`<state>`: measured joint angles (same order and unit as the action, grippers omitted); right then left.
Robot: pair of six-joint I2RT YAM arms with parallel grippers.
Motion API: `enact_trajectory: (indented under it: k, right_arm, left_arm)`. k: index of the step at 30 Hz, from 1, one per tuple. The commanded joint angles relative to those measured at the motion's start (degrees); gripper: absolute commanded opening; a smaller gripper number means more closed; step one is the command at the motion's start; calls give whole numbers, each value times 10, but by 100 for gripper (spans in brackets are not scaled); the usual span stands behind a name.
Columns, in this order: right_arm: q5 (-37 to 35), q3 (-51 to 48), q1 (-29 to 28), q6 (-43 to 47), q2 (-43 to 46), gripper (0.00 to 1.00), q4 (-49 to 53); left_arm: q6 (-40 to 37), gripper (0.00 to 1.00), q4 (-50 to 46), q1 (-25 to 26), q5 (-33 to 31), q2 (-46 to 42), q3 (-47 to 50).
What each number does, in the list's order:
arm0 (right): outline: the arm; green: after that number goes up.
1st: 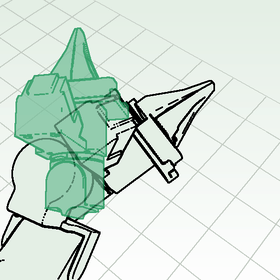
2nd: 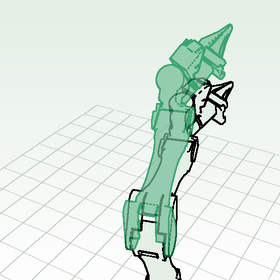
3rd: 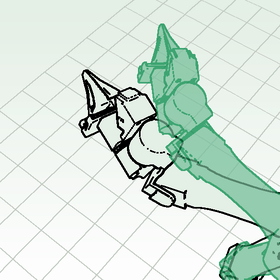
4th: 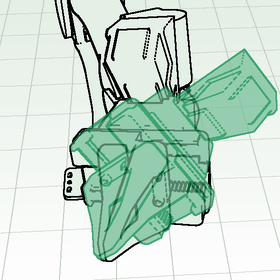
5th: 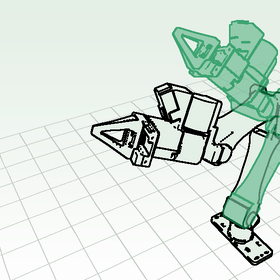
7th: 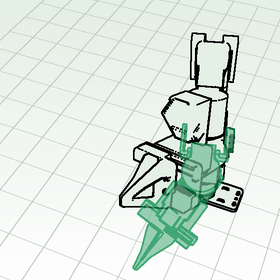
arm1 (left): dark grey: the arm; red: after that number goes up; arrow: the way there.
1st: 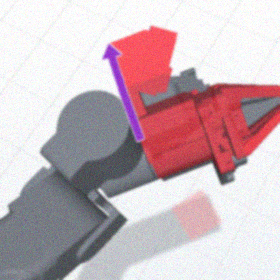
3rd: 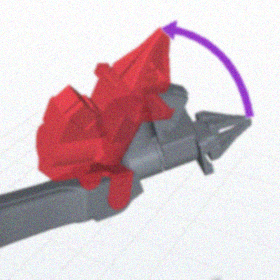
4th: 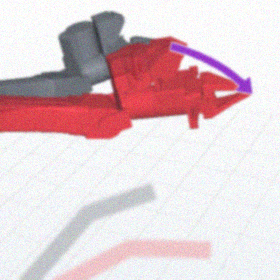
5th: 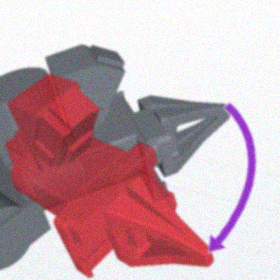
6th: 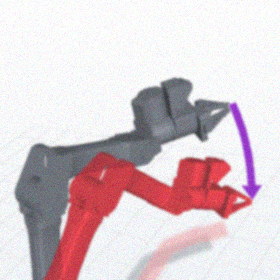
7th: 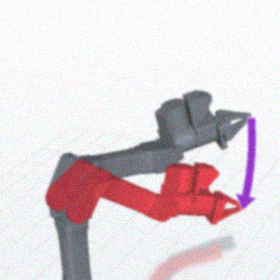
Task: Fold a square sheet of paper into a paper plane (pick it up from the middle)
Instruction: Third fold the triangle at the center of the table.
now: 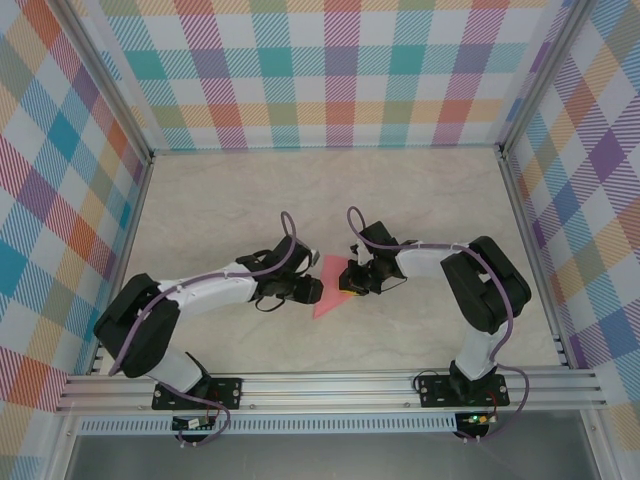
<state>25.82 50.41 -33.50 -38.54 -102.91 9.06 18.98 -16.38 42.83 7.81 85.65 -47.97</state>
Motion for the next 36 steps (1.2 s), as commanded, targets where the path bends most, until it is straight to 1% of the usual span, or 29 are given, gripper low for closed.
enact_trajectory:
  k: [1, 2, 4, 7, 10, 17, 22, 29, 36]
  right_arm:
    - [-62, -25, -5, 4, -26, 12, 41]
    - [-63, -24, -5, 3, -26, 12, 43]
    - [-63, -24, -5, 5, -25, 12, 44]
    - [-66, -22, -5, 5, -27, 12, 47]
    - [-68, -21, -4, 5, -30, 12, 48]
    - [-73, -22, -4, 4, -34, 12, 52]
    - [-75, -20, -4, 5, -34, 12, 56]
    - [-83, -17, -5, 9, -36, 12, 66]
    - [-91, -15, -4, 11, -41, 12, 75]
  left_arm:
    - [60, 34, -1, -4, 17, -57, 13]
    - [68, 31, 23, -3, 37, -67, 19]
    - [81, 26, 36, -3, 74, -74, 26]
    - [103, 23, 77, -2, 148, -50, 34]
    - [122, 20, 105, -2, 167, -11, 36]
    - [130, 19, 137, -2, 206, 72, 19]
    - [118, 19, 122, -2, 208, 108, 9]
    - [104, 19, 104, -2, 195, 131, 15]
    - [77, 19, 48, -2, 147, 111, 19]
